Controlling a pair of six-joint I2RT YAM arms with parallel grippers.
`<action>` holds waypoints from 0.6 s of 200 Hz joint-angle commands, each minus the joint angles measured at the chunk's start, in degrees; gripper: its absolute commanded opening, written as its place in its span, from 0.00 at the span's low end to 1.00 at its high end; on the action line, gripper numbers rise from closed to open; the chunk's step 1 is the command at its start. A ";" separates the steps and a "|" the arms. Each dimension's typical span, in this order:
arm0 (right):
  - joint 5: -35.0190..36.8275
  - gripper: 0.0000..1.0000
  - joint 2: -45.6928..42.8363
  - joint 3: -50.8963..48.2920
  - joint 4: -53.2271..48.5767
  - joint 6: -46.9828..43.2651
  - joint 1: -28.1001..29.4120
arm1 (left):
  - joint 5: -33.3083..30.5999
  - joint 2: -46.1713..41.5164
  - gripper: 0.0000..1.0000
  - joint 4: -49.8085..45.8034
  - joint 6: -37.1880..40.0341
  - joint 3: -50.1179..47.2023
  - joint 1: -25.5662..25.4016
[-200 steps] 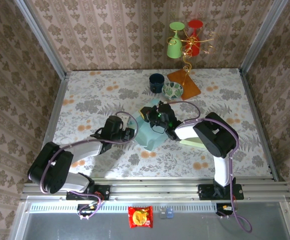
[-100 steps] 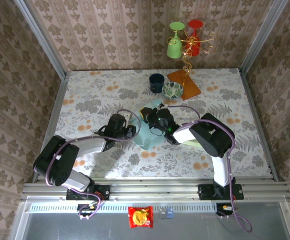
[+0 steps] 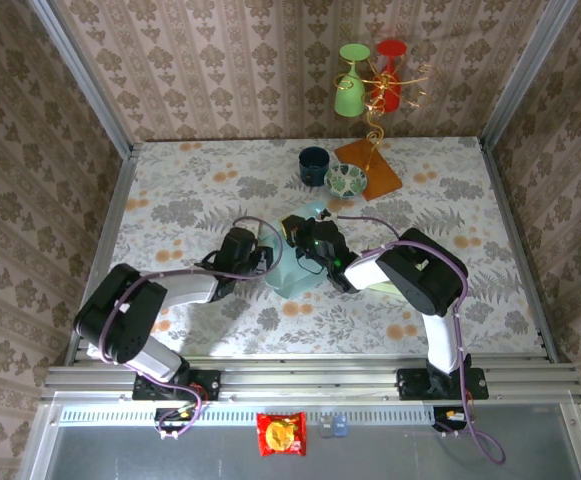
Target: Fold the paper box
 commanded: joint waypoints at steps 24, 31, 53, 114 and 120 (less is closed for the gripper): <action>-1.59 0.00 1.23 -0.20 -2.18 3.31 2.12 | -5.04 2.86 0.33 6.68 -2.22 1.37 -0.55; -1.63 0.00 1.39 -0.14 -2.39 3.69 2.19 | -5.44 3.16 0.32 7.07 -2.23 1.44 -0.66; -1.44 0.00 1.54 -0.06 -2.44 4.49 2.29 | -7.14 3.66 0.28 7.60 -2.07 1.99 -1.46; -1.27 0.00 1.30 0.42 -3.82 5.60 2.30 | -9.19 6.08 0.23 7.03 -1.78 4.30 -2.77; -1.28 0.00 1.24 0.49 -3.99 5.64 2.26 | -9.26 6.12 0.22 6.68 -1.73 4.55 -2.91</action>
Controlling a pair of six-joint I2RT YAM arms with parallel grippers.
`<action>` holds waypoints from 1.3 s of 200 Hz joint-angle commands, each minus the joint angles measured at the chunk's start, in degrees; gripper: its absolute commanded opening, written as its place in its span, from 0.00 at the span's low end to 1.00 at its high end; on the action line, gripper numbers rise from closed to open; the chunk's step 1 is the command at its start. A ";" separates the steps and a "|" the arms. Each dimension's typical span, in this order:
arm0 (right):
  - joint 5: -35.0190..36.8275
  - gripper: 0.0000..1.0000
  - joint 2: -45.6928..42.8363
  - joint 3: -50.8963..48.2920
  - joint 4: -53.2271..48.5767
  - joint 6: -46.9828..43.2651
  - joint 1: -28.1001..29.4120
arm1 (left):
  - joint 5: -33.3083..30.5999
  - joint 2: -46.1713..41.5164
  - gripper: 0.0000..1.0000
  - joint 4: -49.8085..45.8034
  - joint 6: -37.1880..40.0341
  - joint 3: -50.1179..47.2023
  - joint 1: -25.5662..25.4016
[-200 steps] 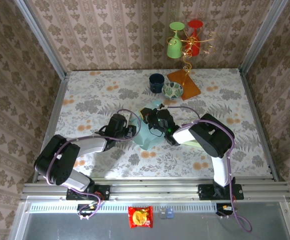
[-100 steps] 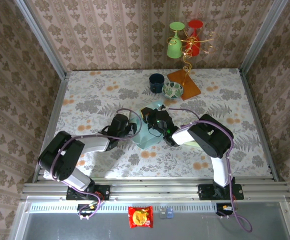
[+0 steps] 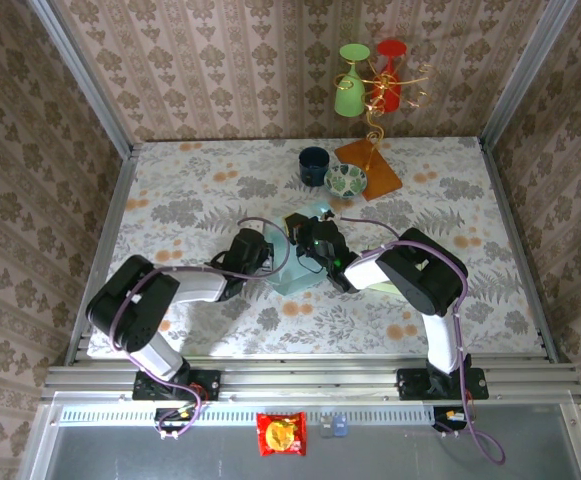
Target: Fold the paper box
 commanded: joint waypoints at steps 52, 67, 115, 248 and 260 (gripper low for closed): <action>-4.38 0.00 0.75 1.59 -5.91 3.68 2.79 | -3.16 2.64 0.16 0.36 -1.88 5.01 -1.16; -4.28 0.00 0.73 1.79 -6.36 3.66 2.90 | -3.70 2.64 0.16 0.02 -2.38 5.27 -1.40; -4.23 0.16 -0.46 1.90 -8.69 3.98 3.04 | -5.84 2.19 0.03 -2.75 -3.77 7.04 -1.66; -6.17 0.72 -28.49 -0.12 -40.67 -5.12 -5.15 | -5.82 -4.93 0.00 -20.35 -2.82 14.36 0.31; -6.62 0.72 -31.63 -0.28 -43.65 -7.42 -6.76 | -5.06 -5.38 0.00 -22.69 -2.58 15.66 0.57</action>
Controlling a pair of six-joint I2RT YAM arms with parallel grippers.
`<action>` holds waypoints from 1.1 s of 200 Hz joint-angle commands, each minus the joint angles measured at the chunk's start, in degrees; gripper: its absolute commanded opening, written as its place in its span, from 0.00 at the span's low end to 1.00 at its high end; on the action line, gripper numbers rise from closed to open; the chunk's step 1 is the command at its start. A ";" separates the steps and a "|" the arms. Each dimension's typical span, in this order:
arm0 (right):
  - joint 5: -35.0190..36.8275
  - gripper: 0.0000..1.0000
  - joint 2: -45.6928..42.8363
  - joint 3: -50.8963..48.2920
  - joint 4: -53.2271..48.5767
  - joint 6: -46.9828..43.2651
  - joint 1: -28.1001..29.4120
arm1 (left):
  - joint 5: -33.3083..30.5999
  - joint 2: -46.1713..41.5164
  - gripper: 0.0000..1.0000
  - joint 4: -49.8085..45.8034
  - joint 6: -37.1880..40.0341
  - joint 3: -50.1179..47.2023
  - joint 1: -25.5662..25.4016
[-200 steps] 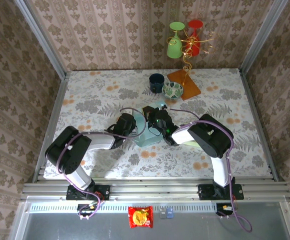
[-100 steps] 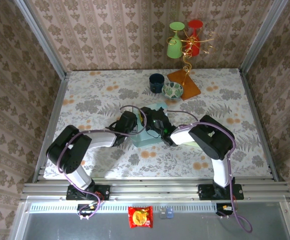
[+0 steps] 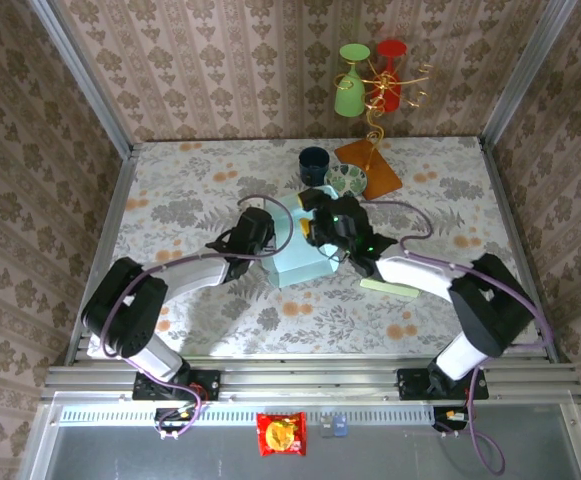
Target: Fold the paper box
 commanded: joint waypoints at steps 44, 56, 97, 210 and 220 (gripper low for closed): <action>-6.29 0.64 -15.74 1.65 -25.99 -17.43 -11.60 | 8.17 -2.77 0.00 -14.87 -0.08 9.77 2.46; -8.47 0.59 -16.97 4.00 -32.05 -21.53 -14.31 | 10.60 -2.52 0.00 -17.52 -0.75 11.98 3.15; -12.78 0.56 -19.24 8.44 -45.84 -32.71 -20.47 | 23.59 0.40 0.00 -25.25 -2.56 20.31 6.20; -22.12 0.72 -20.28 0.48 -29.78 -27.74 -25.84 | 45.06 9.57 0.00 -33.31 -5.03 32.62 6.62; -22.72 0.73 -20.80 0.21 -28.40 -27.39 -26.48 | 46.01 10.01 0.00 -33.50 -4.90 32.92 6.62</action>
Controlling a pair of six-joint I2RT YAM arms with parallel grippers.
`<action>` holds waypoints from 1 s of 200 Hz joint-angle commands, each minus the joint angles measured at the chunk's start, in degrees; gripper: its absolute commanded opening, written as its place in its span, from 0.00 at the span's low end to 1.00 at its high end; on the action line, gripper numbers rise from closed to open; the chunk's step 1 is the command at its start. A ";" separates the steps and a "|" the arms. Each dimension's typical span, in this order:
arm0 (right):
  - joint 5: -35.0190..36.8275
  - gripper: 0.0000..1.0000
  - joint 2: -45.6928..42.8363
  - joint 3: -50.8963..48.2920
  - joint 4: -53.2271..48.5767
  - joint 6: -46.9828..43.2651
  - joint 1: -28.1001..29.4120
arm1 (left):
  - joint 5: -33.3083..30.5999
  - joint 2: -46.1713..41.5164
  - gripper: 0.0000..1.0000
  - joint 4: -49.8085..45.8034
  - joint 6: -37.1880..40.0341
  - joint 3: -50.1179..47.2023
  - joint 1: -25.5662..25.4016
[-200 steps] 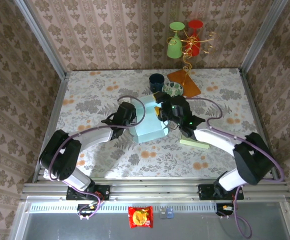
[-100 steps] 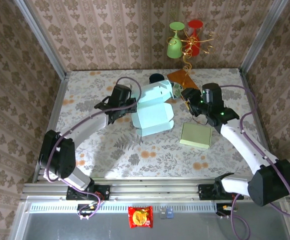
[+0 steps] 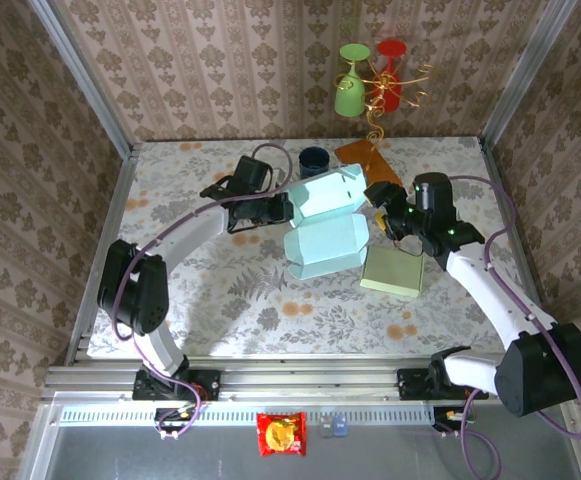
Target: Fold the paper box
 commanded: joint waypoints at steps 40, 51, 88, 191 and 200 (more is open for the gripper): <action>-7.03 0.74 -2.69 3.35 0.37 -4.57 -3.91 | 6.27 2.25 0.00 -4.06 -0.97 4.13 0.28; -7.77 0.73 -3.44 4.69 -3.51 -8.74 -5.02 | 6.36 2.33 0.00 -4.71 -0.71 4.59 0.38; -12.98 0.67 -2.92 6.84 -11.88 -22.19 -11.90 | 7.43 3.27 0.00 -9.08 1.75 7.41 0.46; -31.85 0.50 11.69 14.53 -10.08 -46.45 -14.71 | 15.41 6.29 0.00 -19.80 11.57 14.32 1.84; -32.81 0.47 12.11 14.62 -9.91 -47.04 -14.25 | 15.42 6.47 0.00 -19.99 11.88 14.36 2.08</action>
